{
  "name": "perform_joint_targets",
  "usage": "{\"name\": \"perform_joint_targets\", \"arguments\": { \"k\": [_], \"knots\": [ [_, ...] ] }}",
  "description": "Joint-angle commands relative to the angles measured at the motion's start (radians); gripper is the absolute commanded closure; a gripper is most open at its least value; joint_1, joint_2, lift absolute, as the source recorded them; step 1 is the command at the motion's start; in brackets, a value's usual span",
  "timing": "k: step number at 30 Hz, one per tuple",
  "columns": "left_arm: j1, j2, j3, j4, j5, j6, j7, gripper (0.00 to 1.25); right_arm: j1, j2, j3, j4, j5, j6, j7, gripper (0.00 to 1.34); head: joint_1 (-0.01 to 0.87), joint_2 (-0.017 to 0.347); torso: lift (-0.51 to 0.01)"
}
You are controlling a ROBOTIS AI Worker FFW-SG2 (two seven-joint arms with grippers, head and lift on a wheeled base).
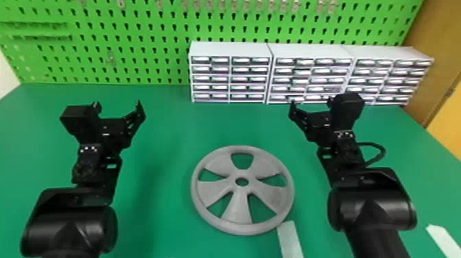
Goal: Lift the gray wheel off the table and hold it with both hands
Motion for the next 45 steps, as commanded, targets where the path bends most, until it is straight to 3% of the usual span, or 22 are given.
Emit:
{"name": "perform_joint_targets", "arguments": {
  "k": [1,28,37,45],
  "knots": [
    [0.003,0.0,-0.001,0.0,0.001,0.0,0.0,0.24,0.0,0.001,0.003,0.0,-0.001,0.0,0.0,0.25,0.711,0.015,-0.098],
    [0.004,0.0,-0.001,-0.002,0.005,0.0,0.0,0.24,-0.003,0.001,-0.009,-0.001,-0.009,0.032,0.0,0.25,0.711,0.015,-0.098],
    [0.007,0.0,-0.001,-0.002,0.01,0.0,0.0,0.24,-0.024,0.0,-0.026,-0.104,-0.011,0.315,0.0,0.25,0.711,0.015,-0.098],
    [0.007,0.0,-0.003,-0.002,0.011,0.0,0.001,0.24,-0.077,-0.018,-0.022,-0.205,0.0,0.623,0.0,0.24,0.711,0.015,-0.098]
  ]
}}
